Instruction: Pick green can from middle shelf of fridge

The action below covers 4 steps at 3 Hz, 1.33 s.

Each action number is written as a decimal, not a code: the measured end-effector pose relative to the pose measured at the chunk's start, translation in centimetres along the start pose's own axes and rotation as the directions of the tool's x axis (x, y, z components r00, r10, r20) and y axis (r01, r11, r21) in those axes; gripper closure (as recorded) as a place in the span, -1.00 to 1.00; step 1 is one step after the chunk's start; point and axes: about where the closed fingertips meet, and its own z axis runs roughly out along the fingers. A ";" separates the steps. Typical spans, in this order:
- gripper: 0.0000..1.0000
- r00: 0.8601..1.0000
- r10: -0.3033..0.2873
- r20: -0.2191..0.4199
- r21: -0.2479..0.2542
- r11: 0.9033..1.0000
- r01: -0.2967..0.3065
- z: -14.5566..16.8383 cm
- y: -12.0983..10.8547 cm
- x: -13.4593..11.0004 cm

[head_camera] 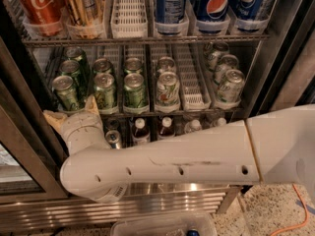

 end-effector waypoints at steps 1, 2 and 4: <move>-0.36 1.000 0.000 0.000 0.000 1.000 0.000 -0.6 0.2 0.1; -0.20 1.000 0.001 -0.001 0.036 0.999 -0.001 0.4 -0.7 0.1; -0.24 1.000 0.021 0.010 0.046 0.999 -0.021 1.5 -0.4 -0.2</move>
Offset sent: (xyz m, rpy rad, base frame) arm 0.0118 -0.0083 -0.0034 -0.0101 0.0011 -0.0525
